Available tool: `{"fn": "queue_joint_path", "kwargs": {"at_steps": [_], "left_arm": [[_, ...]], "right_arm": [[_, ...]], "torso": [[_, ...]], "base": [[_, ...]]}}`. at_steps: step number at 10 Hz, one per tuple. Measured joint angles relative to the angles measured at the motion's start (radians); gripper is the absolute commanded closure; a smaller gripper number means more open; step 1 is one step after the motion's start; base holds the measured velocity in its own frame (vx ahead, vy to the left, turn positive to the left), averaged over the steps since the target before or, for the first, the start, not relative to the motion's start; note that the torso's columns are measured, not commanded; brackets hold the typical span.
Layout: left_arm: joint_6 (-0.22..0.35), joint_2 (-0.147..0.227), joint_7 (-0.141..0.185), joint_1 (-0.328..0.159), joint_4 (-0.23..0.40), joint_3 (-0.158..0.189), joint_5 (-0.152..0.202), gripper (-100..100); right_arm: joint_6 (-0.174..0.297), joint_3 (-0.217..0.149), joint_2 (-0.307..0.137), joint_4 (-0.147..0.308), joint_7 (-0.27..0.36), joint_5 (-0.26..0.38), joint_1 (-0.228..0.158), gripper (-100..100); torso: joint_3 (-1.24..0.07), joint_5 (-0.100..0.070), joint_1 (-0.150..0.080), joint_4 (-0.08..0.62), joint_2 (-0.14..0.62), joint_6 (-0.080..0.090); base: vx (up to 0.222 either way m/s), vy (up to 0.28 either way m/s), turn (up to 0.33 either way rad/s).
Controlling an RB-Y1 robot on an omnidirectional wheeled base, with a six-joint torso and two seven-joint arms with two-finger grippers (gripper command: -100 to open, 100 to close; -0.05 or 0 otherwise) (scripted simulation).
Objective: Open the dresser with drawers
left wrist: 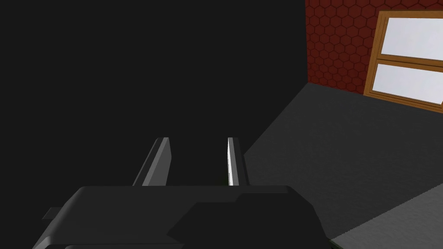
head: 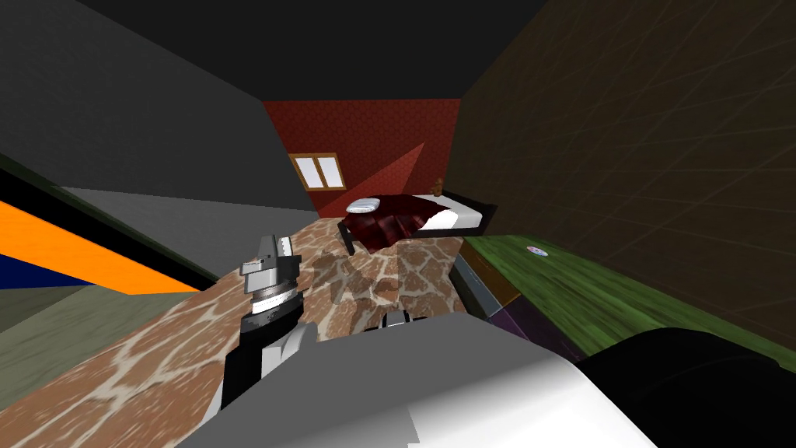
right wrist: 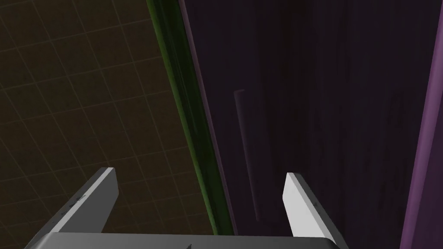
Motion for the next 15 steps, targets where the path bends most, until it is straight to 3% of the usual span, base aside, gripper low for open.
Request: {"fn": "queue_joint_path", "kwargs": {"at_steps": [4,5,8,11,13,15], "left_arm": [[0.000,0.000,0.000,0.000,0.000,0.000,0.000,0],[0.000,0.000,0.000,0.000,0.000,0.000,0.000,0],[0.000,-0.001,0.000,0.000,0.000,-0.001,0.000,0],[0.000,-0.001,0.000,0.000,0.000,-0.001,0.000,0],[0.000,-0.001,0.000,0.000,0.000,-0.001,0.000,0],[0.000,-0.001,0.000,0.000,0.000,-0.001,0.000,0]], "right_arm": [[-0.011,-0.001,-0.009,0.005,0.003,-0.007,-0.002,-100],[-0.013,-0.001,-0.010,0.005,0.003,-0.008,-0.002,100],[-0.020,-0.003,-0.019,-0.001,0.008,-0.010,0.002,100],[-0.038,-0.001,-0.013,-0.012,0.014,-0.015,0.006,100],[-0.051,0.002,-0.006,-0.004,0.011,-0.016,0.004,100],[-0.051,-0.001,-0.010,-0.032,0.025,-0.016,0.017,100]], "torso": [[-0.001,0.003,0.007,0.000,-0.001,0.000],[-0.001,0.002,0.008,0.000,-0.001,0.000],[0.000,0.004,0.017,0.000,0.000,0.001],[-0.007,0.018,0.025,-0.001,-0.001,0.002],[-0.006,0.016,0.019,-0.001,0.000,0.000],[-0.006,0.017,0.021,-0.001,0.001,0.002]], "base": [[-0.013,-0.118,0.013],[-0.001,-0.012,0.002],[0.018,0.138,0.001],[0.036,0.182,-0.004],[0.023,0.166,-0.008],[0.022,0.191,-0.011]]}}
